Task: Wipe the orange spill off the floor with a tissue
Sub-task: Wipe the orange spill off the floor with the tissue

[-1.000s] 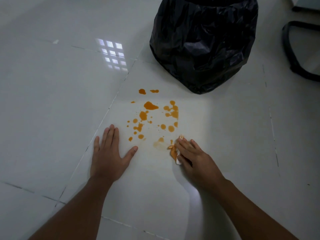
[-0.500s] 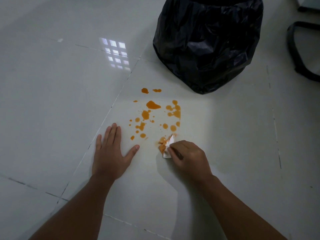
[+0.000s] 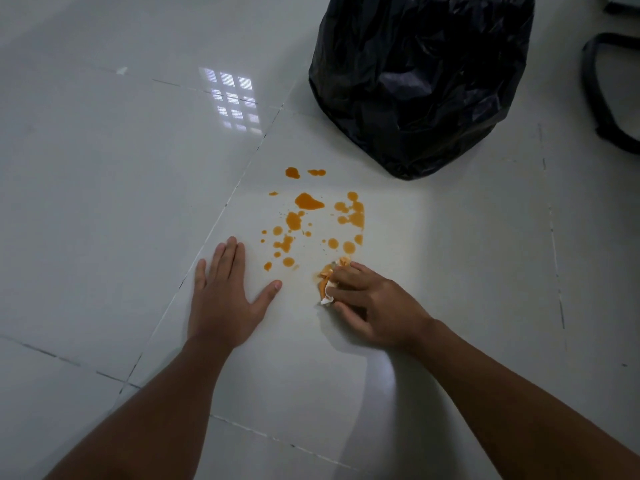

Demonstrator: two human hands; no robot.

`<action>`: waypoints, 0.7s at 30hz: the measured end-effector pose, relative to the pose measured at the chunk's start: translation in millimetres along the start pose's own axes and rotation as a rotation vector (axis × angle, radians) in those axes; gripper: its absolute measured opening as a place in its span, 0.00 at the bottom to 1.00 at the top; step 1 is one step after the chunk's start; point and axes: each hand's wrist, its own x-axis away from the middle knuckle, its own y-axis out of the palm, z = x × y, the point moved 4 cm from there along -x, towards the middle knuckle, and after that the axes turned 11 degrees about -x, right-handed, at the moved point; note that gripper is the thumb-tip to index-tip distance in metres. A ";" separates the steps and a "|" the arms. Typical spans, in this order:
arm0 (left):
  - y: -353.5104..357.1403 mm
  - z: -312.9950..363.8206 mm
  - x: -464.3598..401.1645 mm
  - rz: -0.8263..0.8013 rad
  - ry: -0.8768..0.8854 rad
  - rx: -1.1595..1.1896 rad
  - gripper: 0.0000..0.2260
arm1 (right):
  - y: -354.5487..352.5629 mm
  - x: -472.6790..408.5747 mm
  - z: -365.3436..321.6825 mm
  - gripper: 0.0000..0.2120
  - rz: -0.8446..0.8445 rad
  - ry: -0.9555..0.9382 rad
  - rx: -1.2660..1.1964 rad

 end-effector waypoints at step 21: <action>1.4 -0.8 -1.4 0.005 0.002 0.006 0.44 | 38.5 2.5 -21.8 0.31 -0.177 0.549 0.246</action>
